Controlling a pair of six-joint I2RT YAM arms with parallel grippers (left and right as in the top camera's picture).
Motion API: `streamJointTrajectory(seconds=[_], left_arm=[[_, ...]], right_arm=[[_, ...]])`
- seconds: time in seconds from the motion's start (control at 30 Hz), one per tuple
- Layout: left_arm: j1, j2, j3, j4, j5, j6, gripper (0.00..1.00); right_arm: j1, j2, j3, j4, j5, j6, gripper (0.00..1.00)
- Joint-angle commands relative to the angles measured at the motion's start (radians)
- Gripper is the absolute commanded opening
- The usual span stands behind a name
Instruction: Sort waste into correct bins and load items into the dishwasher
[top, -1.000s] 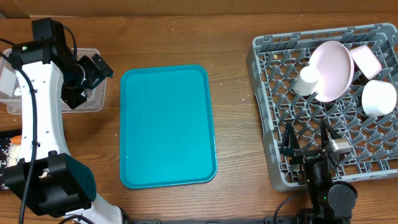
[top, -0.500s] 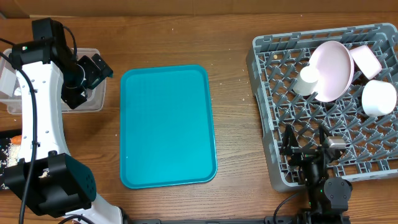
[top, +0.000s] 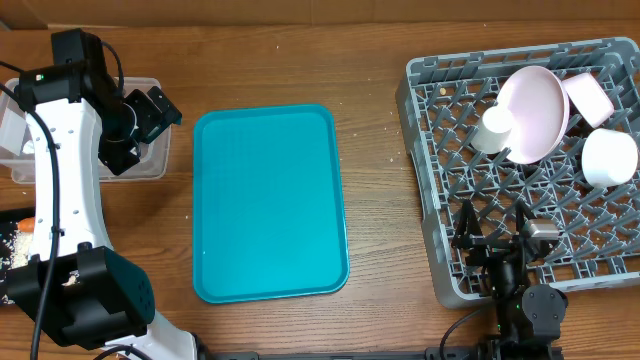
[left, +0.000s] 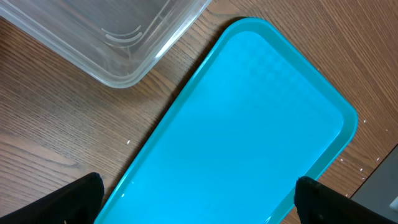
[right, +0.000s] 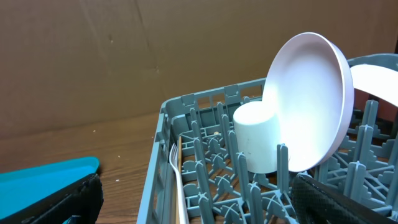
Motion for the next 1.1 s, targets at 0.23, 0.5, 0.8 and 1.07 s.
streamJointTrajectory(seconds=[0.23,0.5,0.8,1.07], left_arm=[[0.000,0.002,0.024,0.001,-0.010,-0.009,1.00],[0.000,0.002,0.024,-0.198,-0.032,-0.004,1.00],[-0.026,0.002,0.024,-0.329,-0.143,0.108,1.00],[-0.187,-0.015,0.023,-0.275,-0.209,0.179,1.00]], right_arm=[[-0.005,-0.010,-0.011,0.007,0.013,-0.003,1.00],[-0.005,-0.010,-0.011,0.007,0.013,-0.004,1.00],[-0.005,-0.010,-0.011,0.007,0.013,-0.003,1.00],[-0.005,-0.010,-0.011,0.007,0.013,-0.003,1.00]])
